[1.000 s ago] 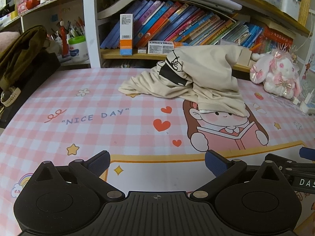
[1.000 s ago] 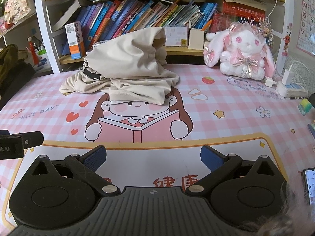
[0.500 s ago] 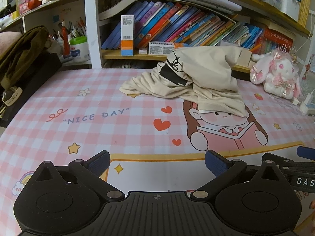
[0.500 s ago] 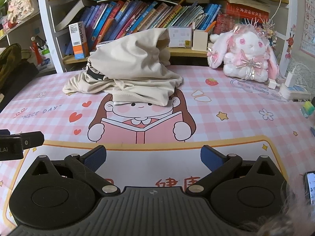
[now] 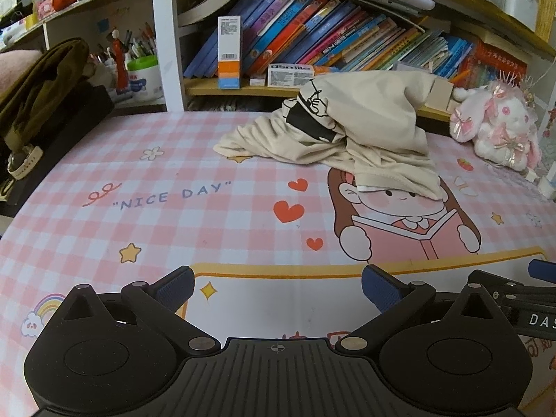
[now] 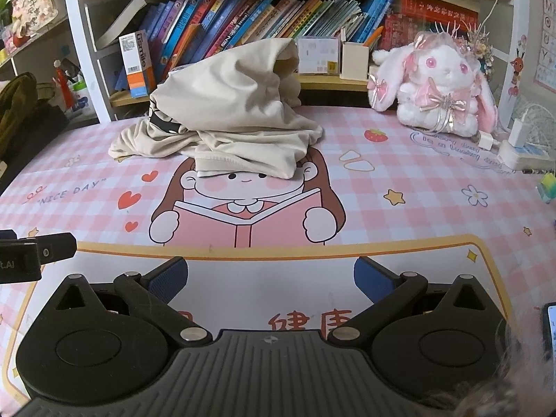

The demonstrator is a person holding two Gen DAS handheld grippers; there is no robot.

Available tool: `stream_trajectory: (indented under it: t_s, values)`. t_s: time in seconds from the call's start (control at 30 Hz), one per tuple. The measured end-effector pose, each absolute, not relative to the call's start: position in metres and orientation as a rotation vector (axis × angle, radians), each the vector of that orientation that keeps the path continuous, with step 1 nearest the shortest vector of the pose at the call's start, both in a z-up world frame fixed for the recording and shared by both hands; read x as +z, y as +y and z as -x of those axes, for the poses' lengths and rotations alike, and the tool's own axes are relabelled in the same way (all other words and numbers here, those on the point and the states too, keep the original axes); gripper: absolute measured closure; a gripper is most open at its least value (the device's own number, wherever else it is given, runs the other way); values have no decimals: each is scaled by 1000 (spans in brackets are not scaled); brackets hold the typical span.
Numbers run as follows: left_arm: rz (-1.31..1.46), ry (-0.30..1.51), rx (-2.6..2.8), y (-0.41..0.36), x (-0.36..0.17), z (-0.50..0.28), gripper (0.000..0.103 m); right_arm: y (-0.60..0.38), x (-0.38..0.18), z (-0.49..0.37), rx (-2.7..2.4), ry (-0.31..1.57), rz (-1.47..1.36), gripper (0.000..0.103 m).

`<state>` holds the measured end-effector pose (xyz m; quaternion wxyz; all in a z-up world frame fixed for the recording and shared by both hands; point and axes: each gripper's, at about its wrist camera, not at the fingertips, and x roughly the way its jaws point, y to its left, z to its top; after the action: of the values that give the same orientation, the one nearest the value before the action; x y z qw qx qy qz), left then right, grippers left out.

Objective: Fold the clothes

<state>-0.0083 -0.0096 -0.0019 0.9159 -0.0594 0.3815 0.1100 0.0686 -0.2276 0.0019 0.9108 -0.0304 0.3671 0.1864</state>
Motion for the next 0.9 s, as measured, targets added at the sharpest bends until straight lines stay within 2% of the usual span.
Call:
stream_trajectory:
  t_s: [0.33, 0.67, 0.8, 0.87, 0.9]
  values:
    - [135, 820, 199, -20, -9, 5, 0, -236, -6, -78, 446, 801, 31, 0]
    - [101, 787, 200, -35, -6, 3, 0, -267, -14, -114, 508, 860, -182, 1]
    - [82, 762, 241, -33, 0, 2, 0, -272, -20, -146, 538, 882, -274, 7]
    - [74, 753, 277, -32, 3, 2, 0, -272, -22, -165, 552, 896, -318, 20]
    - [71, 750, 292, -31, 4, 2, 0, -271, -23, -175, 558, 903, -335, 22]
